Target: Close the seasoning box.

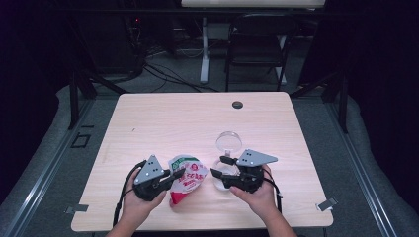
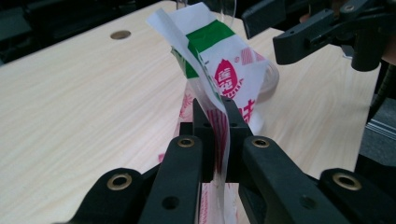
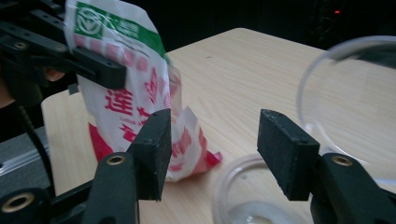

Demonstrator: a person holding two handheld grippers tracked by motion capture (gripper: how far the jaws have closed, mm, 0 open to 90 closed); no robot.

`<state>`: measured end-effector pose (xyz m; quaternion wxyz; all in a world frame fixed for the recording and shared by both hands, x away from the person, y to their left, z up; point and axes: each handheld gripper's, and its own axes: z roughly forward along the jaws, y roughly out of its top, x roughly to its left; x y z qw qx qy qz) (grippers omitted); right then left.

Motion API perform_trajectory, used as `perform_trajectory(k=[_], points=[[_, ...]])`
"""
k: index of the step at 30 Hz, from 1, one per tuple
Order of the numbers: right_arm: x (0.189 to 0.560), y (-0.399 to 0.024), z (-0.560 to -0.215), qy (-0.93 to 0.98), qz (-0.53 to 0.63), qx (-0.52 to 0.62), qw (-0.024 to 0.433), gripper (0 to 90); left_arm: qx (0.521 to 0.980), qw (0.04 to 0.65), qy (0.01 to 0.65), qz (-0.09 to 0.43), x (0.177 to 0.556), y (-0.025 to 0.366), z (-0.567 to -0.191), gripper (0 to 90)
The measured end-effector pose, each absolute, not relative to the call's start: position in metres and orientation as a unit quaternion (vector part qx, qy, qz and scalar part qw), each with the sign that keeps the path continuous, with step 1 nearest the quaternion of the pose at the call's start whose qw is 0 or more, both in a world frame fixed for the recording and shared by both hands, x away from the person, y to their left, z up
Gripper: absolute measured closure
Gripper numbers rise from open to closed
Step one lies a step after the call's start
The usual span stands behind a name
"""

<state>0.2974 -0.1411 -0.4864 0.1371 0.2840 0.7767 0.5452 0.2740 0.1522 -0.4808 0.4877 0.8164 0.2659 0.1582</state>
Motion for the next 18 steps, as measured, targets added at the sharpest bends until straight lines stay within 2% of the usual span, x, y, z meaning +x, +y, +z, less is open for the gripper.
perform_trajectory(k=[6,10,18], points=[[0.297,-0.126,-0.482,0.791,0.545,0.255,0.116,48.7,0.822,0.486,0.261,0.144,0.269,0.146,-0.490,88.5],[0.296,-0.119,-0.477,0.790,0.560,0.237,0.080,51.5,0.818,0.494,0.262,0.134,0.267,0.147,-0.492,88.2],[0.295,-0.106,-0.479,0.809,0.536,0.223,0.091,57.8,0.809,0.509,0.272,0.109,0.267,0.146,-0.497,87.4]])
